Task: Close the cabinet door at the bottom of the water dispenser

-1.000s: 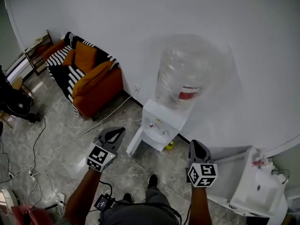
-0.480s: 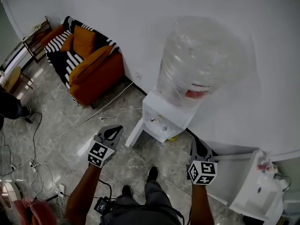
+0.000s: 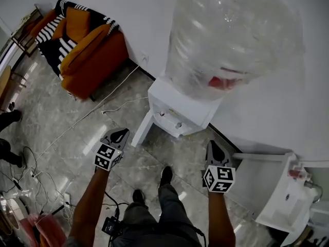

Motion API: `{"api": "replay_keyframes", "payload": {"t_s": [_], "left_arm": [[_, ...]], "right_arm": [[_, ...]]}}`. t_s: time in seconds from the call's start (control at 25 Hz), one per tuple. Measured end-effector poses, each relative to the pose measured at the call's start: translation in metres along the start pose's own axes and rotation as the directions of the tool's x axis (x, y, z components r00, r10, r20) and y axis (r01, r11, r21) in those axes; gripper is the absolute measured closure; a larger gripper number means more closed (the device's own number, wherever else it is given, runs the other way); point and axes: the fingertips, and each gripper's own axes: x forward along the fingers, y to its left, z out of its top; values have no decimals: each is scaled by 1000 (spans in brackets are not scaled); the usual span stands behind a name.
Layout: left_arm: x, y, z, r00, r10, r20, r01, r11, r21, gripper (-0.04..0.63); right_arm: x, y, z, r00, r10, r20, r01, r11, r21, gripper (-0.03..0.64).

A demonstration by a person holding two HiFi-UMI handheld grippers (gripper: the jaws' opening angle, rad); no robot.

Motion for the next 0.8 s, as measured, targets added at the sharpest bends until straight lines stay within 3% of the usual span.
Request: {"api": "replay_keyframes", "payload": {"t_s": [0.16, 0.48, 0.8], "left_arm": [[33, 0, -44, 998, -23, -52, 18, 995, -97, 578], [83, 7, -120, 985, -68, -158, 35, 978, -203, 578], [122, 25, -188, 966, -95, -240, 26, 960, -278, 577]], "right_arm": [[16, -7, -35, 999, -10, -40, 11, 1000, 28, 588], [43, -10, -90, 995, -10, -101, 16, 998, 59, 588], [67, -6, -118, 992, -4, -128, 12, 998, 61, 588]]}}
